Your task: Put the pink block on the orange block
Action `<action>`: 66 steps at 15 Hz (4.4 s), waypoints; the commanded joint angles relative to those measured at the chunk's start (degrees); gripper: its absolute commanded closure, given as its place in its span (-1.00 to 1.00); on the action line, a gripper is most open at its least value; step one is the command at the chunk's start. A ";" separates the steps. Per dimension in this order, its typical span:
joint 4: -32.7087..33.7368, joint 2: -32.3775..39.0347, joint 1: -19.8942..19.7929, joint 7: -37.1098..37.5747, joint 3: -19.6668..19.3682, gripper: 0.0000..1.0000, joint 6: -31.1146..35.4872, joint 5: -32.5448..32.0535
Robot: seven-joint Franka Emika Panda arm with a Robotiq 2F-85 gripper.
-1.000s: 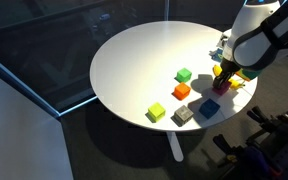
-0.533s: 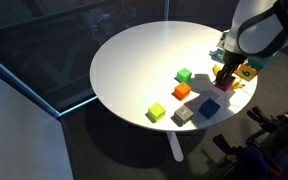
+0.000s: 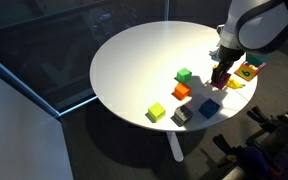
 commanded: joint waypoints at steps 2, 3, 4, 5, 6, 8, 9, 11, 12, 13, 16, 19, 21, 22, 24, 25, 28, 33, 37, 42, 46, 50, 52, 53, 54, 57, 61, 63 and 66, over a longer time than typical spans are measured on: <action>-2.94 -3.96 1.18 -0.41 1.28 0.50 -1.41 -0.95; -3.58 -4.37 1.40 -0.59 1.58 0.50 -1.23 -0.95; -4.07 -4.66 1.61 -0.70 1.85 0.50 -1.13 -0.97; -4.44 -4.82 1.87 -0.82 2.12 0.50 -0.97 -0.98; -4.53 -4.78 2.07 -1.04 2.43 0.50 -0.89 -0.72; -3.88 -4.24 2.43 -1.09 2.99 0.50 -1.24 -0.31; -3.44 -3.93 2.57 -1.07 3.29 0.50 -1.17 -0.21; -2.68 -3.50 2.84 -1.00 3.81 0.50 -1.49 -0.06; -2.22 -3.23 2.97 -1.02 4.06 0.50 -1.56 0.13; -1.79 -2.94 3.09 -1.01 4.26 0.50 -1.61 0.22; -0.28 -1.73 3.52 -0.76 4.75 0.50 -1.42 0.42; 1.87 -0.16 3.72 -0.24 4.92 0.50 -1.66 0.33; 3.64 0.99 3.83 0.21 4.86 0.50 -2.12 0.15; 4.48 1.60 3.93 0.50 4.85 0.50 -2.15 0.05; 6.26 2.87 4.24 1.38 4.82 0.50 -2.48 -0.18; 7.20 3.50 4.43 2.08 4.83 0.50 -2.79 -0.08; 9.42 5.28 5.16 4.40 4.95 0.50 -3.96 0.38; 12.18 7.78 6.73 9.28 5.25 0.50 -5.15 1.60; 13.97 8.94 7.54 11.45 5.41 0.50 -5.71 2.19; 15.91 9.85 8.06 13.09 5.09 0.50 -5.90 1.99; 17.26 10.83 8.12 13.55 4.90 0.50 -5.75 1.67; 18.25 12.09 8.10 13.33 4.76 0.50 -5.12 1.47; 18.66 12.71 7.99 13.12 4.79 0.50 -5.02 1.60; 18.90 13.02 7.97 13.09 4.78 0.50 -5.02 1.66; 19.07 13.30 7.97 13.05 4.76 0.50 -4.95 1.64; 19.48 13.93 7.92 13.00 4.71 0.50 -5.01 1.70; 19.84 14.22 7.87 12.94 4.64 -0.65 -5.04 1.75; 19.68 14.01 7.74 12.78 4.68 -0.97 -5.14 1.90; 18.59 12.71 7.44 12.29 4.94 -1.00 -5.58 2.27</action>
